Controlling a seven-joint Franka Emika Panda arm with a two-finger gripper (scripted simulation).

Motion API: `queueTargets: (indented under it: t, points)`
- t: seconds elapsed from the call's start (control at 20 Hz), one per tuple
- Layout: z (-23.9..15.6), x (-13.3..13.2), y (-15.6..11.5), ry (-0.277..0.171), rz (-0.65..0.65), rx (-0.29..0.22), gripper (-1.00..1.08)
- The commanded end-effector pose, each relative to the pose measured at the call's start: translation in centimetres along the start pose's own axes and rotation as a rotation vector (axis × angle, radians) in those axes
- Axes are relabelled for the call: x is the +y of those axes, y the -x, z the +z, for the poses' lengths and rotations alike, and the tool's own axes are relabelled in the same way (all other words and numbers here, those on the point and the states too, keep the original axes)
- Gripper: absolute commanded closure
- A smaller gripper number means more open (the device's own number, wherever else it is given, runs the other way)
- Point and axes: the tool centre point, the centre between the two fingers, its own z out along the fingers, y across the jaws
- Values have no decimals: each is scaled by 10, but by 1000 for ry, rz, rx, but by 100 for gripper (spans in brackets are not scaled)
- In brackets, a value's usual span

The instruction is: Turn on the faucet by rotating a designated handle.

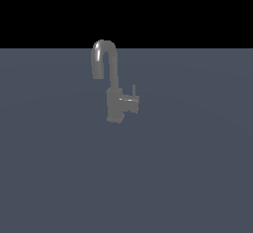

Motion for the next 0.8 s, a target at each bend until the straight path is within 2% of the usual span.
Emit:
queueTargets:
  t: [0.0,0.4,0.75]
  points:
    - [0,0,0,0,0,0,108]
    - [2,-1,-9,-23,25,-19,108]
    - [7,-2,-33,-82,88,-68,108]
